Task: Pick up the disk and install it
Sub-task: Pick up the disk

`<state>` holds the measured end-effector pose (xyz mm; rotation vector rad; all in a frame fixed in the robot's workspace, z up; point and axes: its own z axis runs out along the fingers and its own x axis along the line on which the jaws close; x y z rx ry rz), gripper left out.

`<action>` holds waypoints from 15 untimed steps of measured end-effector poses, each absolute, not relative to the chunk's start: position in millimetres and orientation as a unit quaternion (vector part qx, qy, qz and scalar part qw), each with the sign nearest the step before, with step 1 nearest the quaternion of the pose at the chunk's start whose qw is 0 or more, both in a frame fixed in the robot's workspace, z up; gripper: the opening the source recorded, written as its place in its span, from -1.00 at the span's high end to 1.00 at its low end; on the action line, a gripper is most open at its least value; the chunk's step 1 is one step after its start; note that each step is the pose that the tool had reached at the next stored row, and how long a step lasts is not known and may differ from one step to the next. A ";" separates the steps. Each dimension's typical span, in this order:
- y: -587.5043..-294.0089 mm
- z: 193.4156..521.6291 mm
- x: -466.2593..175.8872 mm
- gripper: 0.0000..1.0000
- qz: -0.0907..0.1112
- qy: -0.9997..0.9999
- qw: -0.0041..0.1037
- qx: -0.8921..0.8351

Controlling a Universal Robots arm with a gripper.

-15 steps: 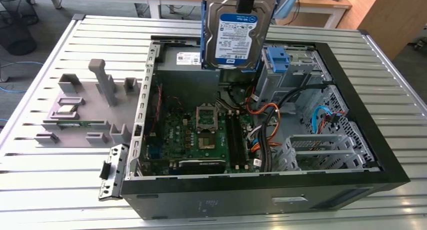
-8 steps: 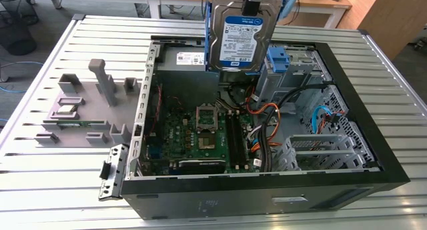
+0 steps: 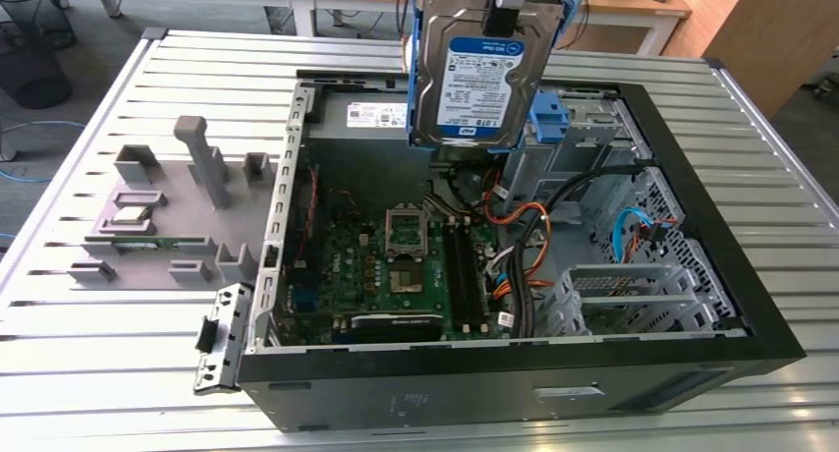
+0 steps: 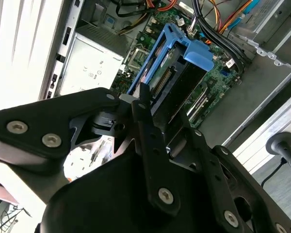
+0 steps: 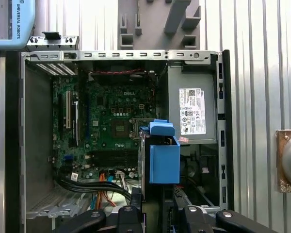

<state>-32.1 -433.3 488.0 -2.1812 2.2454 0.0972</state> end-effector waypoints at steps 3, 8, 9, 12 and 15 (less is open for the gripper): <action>-433.3 488.2 -32.1 0.30 0.031 0.717 0.005 -0.696; -433.4 488.1 -31.0 0.30 0.031 0.717 0.005 -0.697; -433.4 488.1 -30.0 0.30 0.031 0.717 0.005 -0.696; -433.3 488.1 -25.9 0.30 0.031 0.717 0.005 -0.696; -433.3 488.1 -25.4 0.30 0.031 0.717 0.005 -0.696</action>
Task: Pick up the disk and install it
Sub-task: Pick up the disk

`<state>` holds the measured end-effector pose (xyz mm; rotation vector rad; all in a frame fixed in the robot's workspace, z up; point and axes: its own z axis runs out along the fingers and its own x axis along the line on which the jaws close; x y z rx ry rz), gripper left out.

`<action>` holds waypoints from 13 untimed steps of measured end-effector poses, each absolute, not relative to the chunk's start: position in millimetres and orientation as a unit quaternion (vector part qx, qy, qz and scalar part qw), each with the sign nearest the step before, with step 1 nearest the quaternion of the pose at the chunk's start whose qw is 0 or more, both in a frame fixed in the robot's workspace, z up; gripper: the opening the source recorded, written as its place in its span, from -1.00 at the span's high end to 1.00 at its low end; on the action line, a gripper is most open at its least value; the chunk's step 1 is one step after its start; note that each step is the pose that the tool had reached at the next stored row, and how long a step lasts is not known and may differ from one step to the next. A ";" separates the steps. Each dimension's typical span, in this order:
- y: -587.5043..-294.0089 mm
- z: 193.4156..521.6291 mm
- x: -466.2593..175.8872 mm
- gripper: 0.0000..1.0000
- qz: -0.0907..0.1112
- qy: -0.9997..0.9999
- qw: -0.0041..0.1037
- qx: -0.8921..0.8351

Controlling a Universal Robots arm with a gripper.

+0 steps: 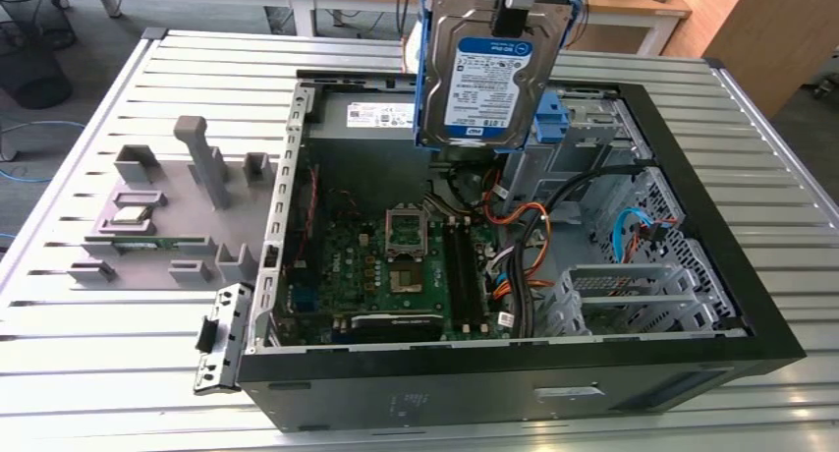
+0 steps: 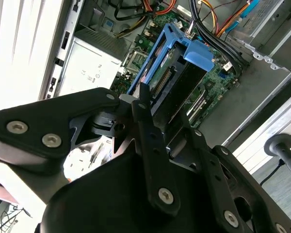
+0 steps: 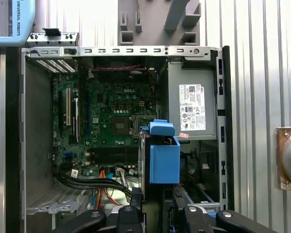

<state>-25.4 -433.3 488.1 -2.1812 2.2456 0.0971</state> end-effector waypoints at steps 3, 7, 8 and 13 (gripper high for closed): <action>-433.3 488.1 -25.3 0.30 0.031 0.717 0.005 -0.696; -433.3 488.1 -25.2 0.30 0.031 0.717 0.005 -0.696; -433.3 488.1 -25.2 0.30 0.031 0.717 0.005 -0.696; -433.4 488.1 -24.8 0.30 0.031 0.717 0.005 -0.696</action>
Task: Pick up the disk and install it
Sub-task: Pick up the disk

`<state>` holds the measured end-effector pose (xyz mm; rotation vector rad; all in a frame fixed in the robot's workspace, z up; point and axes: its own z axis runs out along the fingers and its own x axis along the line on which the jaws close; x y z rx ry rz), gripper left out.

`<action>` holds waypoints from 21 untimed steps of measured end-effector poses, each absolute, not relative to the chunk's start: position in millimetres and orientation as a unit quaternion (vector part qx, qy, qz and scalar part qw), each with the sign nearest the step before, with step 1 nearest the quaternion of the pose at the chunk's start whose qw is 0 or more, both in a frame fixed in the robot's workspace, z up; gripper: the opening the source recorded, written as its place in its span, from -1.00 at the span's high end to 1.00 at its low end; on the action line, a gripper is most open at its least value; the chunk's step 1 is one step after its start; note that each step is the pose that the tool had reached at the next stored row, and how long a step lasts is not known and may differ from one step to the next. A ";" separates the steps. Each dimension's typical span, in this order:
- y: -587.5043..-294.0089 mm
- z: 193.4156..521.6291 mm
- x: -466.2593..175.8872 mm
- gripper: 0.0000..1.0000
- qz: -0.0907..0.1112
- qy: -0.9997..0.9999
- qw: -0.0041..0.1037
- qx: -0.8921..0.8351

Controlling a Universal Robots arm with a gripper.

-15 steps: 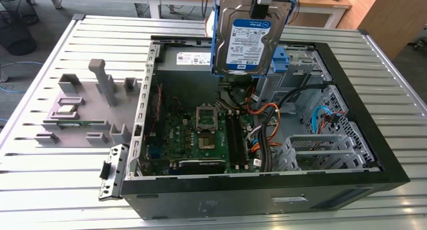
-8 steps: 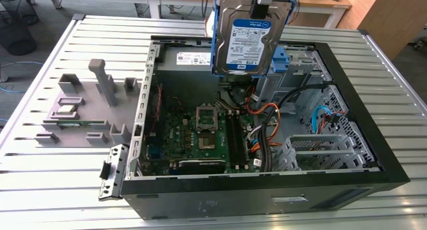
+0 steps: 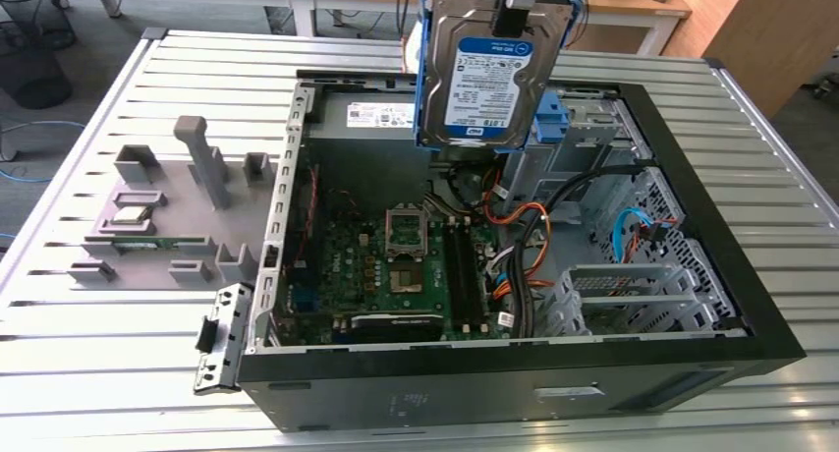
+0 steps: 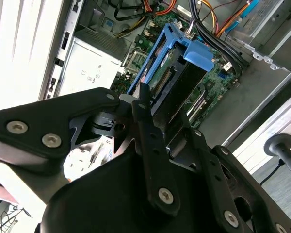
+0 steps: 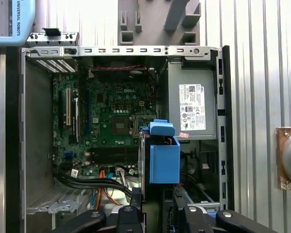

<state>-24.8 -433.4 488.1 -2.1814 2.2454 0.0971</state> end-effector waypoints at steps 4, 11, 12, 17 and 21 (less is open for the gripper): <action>-433.4 488.1 -20.9 0.30 0.031 0.717 0.005 -0.696; -437.3 488.1 -17.6 0.30 0.031 0.717 0.005 -0.696; -438.8 488.1 -17.4 0.30 0.031 0.717 0.005 -0.696; -446.9 488.1 -16.4 0.30 0.031 0.717 0.005 -0.696; -454.1 488.1 -15.8 0.30 0.031 0.717 0.005 -0.696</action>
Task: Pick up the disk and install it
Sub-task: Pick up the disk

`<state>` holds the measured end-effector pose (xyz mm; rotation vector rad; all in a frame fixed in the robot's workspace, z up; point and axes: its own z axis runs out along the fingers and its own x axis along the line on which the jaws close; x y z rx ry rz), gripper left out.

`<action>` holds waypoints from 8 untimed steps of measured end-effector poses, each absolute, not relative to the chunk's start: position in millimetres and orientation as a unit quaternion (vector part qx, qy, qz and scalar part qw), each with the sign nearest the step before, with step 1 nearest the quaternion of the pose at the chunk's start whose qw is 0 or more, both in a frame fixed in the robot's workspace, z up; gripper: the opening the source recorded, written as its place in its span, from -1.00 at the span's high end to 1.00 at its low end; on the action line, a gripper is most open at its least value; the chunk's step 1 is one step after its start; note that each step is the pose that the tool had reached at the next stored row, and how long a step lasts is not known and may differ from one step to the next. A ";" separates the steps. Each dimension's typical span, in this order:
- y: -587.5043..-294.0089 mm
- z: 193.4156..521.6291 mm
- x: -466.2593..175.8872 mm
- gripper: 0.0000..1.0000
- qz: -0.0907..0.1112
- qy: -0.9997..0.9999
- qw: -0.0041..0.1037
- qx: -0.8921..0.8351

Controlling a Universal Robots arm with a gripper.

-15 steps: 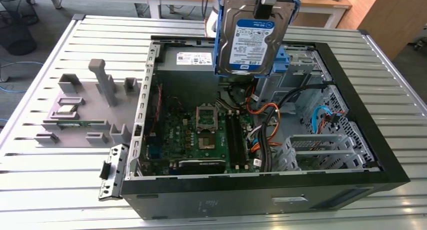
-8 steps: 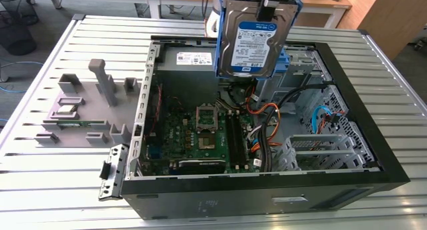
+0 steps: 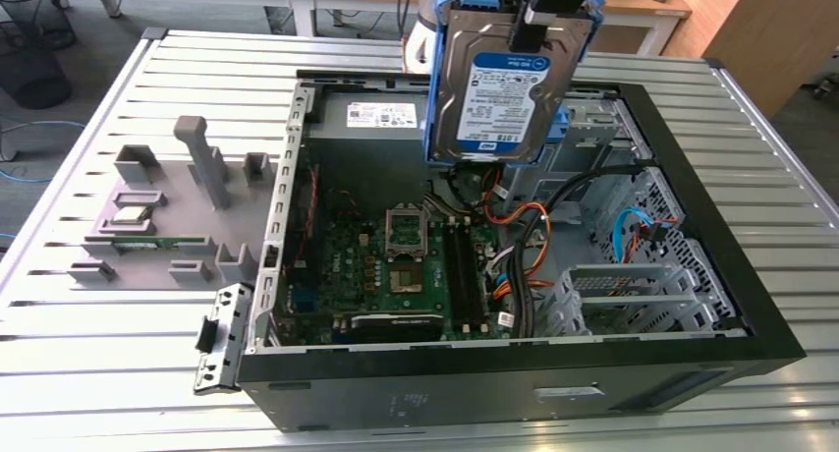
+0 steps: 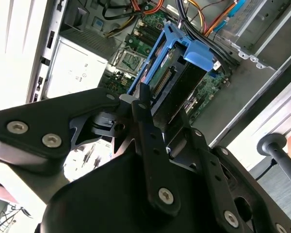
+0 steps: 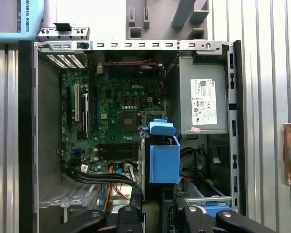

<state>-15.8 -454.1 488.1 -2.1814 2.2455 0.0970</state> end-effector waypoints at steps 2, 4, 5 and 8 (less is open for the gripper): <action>-457.8 488.1 -15.6 0.30 0.031 0.717 0.005 -0.696; -461.6 488.1 -15.4 0.30 0.031 0.717 0.005 -0.696; -463.5 488.1 -15.3 0.30 0.031 0.717 0.005 -0.696; -469.6 488.1 -14.9 0.30 0.031 0.717 0.005 -0.696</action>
